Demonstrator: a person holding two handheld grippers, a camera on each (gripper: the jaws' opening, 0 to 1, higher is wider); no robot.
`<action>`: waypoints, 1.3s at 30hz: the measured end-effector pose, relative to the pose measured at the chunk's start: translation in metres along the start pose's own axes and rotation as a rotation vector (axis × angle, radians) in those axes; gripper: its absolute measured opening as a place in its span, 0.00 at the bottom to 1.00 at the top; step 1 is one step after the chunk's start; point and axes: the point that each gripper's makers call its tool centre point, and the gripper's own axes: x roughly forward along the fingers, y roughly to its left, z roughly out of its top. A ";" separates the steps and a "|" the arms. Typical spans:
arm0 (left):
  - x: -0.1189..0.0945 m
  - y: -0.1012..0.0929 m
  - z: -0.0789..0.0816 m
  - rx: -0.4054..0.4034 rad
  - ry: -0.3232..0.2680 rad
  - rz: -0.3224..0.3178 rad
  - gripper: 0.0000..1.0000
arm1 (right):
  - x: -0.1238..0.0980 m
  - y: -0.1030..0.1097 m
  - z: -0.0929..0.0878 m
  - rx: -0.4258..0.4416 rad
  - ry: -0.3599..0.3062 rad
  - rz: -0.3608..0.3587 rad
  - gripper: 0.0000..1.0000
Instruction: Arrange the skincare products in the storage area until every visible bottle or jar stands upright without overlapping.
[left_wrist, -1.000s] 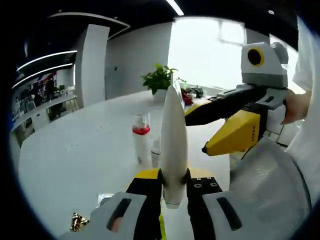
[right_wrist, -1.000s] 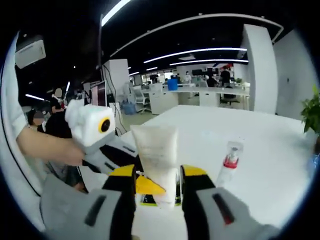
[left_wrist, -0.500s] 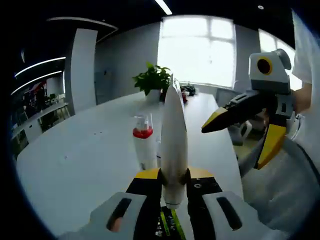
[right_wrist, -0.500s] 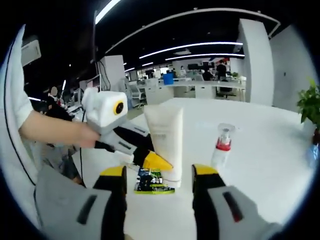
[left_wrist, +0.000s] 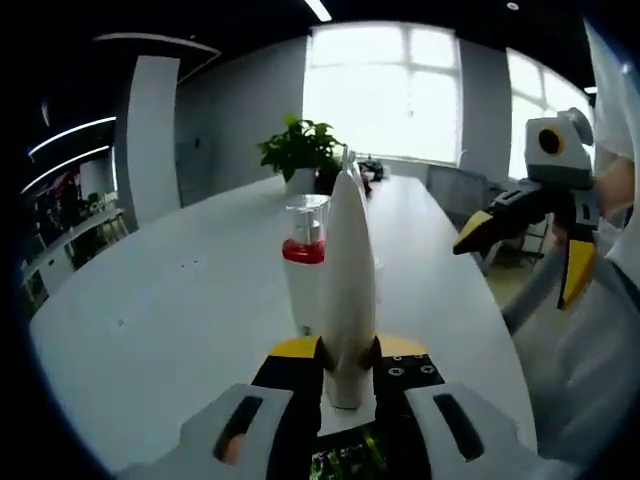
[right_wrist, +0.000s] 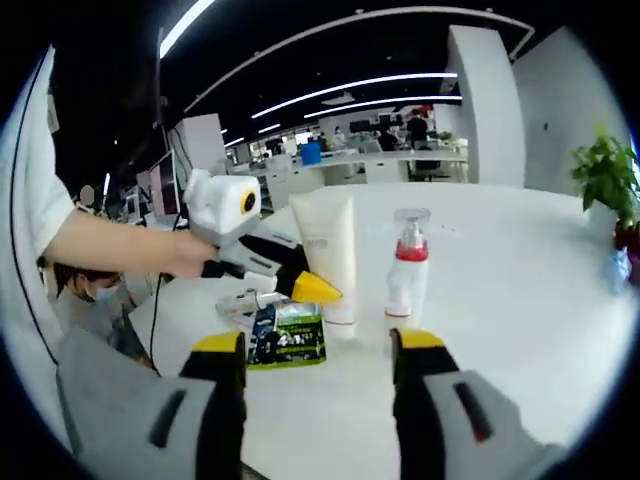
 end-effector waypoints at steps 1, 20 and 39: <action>0.001 0.002 0.000 0.002 -0.002 -0.002 0.15 | 0.000 -0.001 -0.001 0.000 0.003 -0.002 0.60; 0.026 0.022 0.001 0.046 -0.020 -0.082 0.16 | 0.000 -0.027 -0.012 0.052 0.002 -0.023 0.73; 0.041 0.031 0.006 0.062 -0.022 -0.124 0.16 | -0.002 -0.038 -0.021 0.076 0.014 -0.033 0.76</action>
